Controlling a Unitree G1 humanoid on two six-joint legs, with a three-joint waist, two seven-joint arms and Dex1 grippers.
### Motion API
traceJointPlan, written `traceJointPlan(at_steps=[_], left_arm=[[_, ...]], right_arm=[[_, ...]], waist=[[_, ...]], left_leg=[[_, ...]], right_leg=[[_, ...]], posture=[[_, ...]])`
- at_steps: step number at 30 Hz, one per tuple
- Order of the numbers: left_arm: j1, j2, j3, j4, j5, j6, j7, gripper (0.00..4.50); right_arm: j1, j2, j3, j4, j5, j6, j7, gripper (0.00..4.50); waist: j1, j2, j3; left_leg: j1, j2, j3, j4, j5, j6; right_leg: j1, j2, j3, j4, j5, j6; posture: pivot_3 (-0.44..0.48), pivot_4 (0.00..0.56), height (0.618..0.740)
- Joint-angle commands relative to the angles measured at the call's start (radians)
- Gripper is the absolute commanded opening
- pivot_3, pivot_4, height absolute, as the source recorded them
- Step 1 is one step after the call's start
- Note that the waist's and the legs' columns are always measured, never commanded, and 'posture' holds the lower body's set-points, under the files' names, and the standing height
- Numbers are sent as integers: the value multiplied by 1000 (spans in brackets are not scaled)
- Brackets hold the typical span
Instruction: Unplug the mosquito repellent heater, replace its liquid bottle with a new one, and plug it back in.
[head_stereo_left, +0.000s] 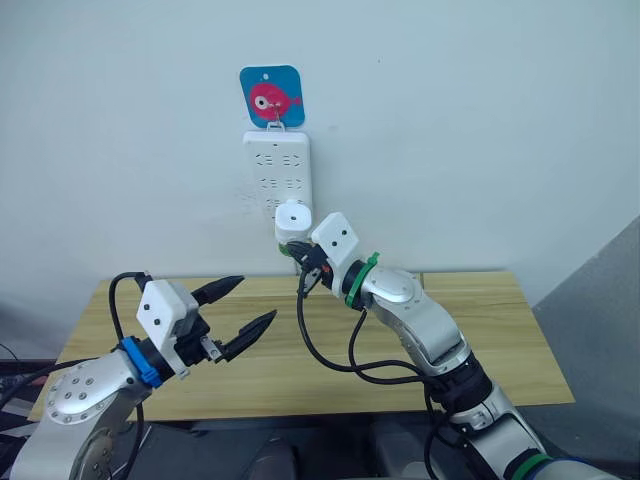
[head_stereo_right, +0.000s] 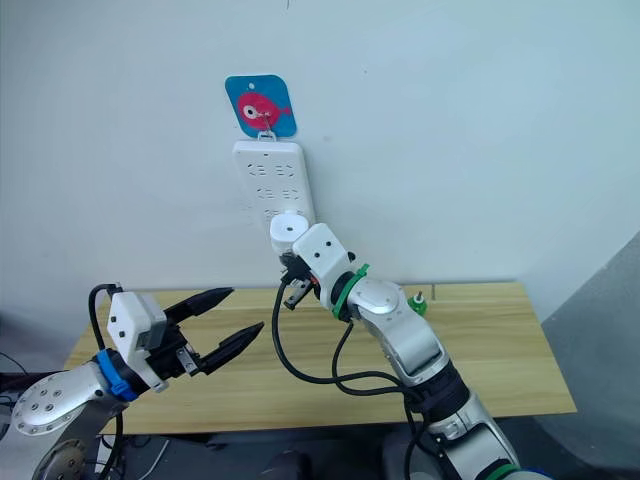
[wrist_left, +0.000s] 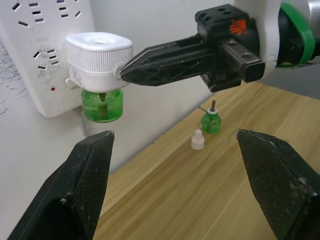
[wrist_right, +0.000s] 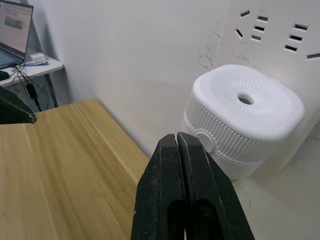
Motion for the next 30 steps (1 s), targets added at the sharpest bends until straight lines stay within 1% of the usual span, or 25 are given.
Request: traceJointPlan(at_steps=[1,17,25,28,30], left_arm=[[-18,12,-1,-36,-2,-13,8,4098],[-29,30,-8,-26,0,-15,2,4098],[-30,29,-14,-17,3,-27,-4,4098],[-28,27,-17,-15,5,-32,-5,4098],[-27,23,-19,-9,9,-39,-7,4098]], right_arm=[[-27,21,-25,-7,-11,-29,-15,43],[-23,49,-55,23,-49,-32,-81,43],[-36,74,-94,63,-57,-22,-157,43],[-39,71,-100,69,-46,-26,-150,43],[-34,67,-96,49,-10,-14,-103,43]], waist=[[0,0,0],[1,0,0],[4,0,0],[5,0,0],[5,0,0]], left_leg=[[0,0,0,0,0,0],[0,0,0,1,0,0],[0,0,0,1,1,-1],[0,0,0,1,2,-2],[0,0,0,1,2,-3]], right_leg=[[0,0,0,0,0,0],[0,0,0,0,0,0],[0,0,0,1,0,0],[1,0,0,1,0,0],[1,0,0,1,0,0]], posture=[[-97,101,724],[-92,93,724],[-89,88,724],[-89,88,724],[-90,86,724]])
